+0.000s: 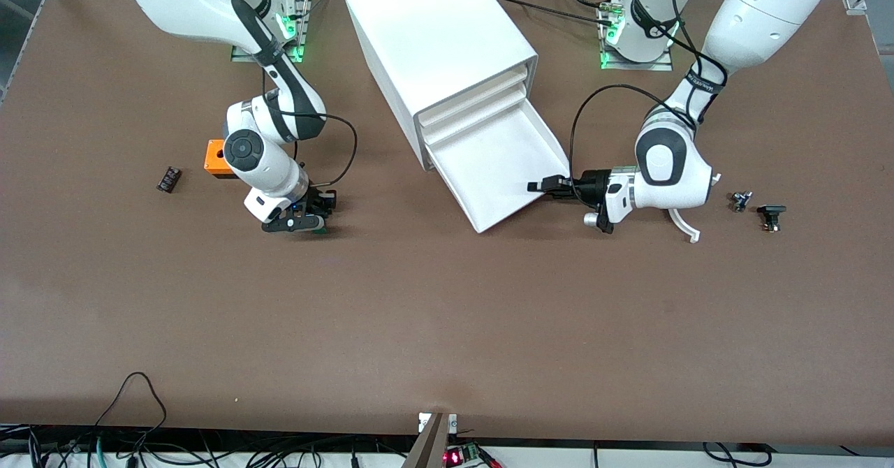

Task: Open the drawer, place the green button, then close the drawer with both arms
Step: 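Pull the bottom drawer open with the left gripper while the right gripper grasps the button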

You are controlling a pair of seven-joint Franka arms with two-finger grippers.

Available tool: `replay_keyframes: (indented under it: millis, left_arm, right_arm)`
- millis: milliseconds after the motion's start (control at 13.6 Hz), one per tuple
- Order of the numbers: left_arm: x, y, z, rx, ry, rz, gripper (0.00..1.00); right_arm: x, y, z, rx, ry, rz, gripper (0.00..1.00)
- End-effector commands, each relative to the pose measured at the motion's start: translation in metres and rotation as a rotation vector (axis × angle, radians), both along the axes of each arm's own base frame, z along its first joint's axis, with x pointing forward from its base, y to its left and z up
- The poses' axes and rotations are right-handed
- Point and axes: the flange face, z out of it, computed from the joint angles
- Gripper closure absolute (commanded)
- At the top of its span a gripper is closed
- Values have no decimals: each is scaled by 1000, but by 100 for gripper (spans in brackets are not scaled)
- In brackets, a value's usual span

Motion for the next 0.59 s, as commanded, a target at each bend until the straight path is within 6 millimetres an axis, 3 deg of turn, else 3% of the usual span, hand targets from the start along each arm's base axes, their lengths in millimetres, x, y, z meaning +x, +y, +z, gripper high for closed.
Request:
replay_keyframes:
  millis: [0, 220, 367, 514]
  left_arm:
    - [12, 6, 18, 29, -33, 44, 0]
    - [15, 5, 41, 33, -77, 35, 0]
    - [16, 0, 52, 30, -97, 26, 0]
    - [9, -2, 60, 38, -105, 15, 0]
  right_arm:
    - [15, 7, 22, 14, -44, 49, 75]
    - [45, 14, 73, 17, -53, 120, 75]
    - [73, 22, 122, 22, -64, 216, 75]
    - [102, 32, 185, 33, -98, 309, 75]
